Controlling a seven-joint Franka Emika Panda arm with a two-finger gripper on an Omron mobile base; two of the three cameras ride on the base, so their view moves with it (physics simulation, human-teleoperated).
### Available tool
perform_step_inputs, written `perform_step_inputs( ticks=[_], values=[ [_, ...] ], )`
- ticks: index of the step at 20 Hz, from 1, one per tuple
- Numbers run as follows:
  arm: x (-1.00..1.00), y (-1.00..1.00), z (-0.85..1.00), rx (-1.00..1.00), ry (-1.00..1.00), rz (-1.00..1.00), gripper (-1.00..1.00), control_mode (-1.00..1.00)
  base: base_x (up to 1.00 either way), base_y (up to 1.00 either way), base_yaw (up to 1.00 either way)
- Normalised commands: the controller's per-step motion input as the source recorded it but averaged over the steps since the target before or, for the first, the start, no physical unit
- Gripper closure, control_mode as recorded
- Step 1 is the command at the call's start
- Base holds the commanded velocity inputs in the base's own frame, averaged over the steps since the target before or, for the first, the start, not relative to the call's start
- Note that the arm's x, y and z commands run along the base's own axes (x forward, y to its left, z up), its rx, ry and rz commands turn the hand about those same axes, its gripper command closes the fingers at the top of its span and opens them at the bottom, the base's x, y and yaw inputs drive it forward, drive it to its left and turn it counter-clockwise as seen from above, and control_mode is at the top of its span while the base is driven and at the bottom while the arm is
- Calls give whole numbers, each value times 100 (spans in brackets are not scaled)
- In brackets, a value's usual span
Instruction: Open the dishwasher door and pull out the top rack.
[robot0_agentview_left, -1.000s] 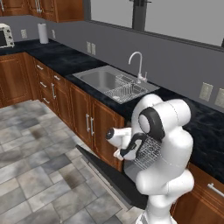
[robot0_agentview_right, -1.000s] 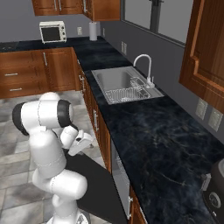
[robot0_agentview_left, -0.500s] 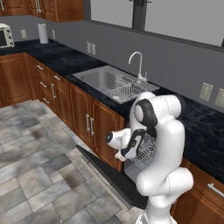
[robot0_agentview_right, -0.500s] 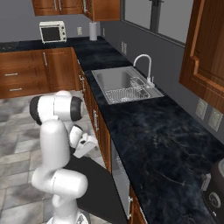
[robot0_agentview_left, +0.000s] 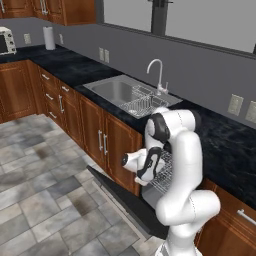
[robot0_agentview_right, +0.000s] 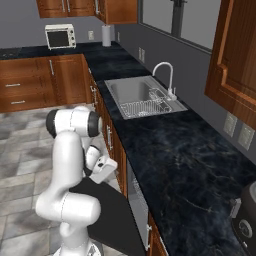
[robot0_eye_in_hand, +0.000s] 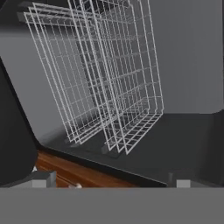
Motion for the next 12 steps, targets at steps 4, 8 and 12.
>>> perform_step_inputs(
  ticks=[4,8,12],
  values=[
    [31,-34,-27,-2,9,-1,-100,-100,0,0,0],
    [29,-22,-30,-2,4,0,-100,-100,0,0,0],
    [22,-12,-38,-5,0,0,-100,-100,0,0,0]
  ],
)
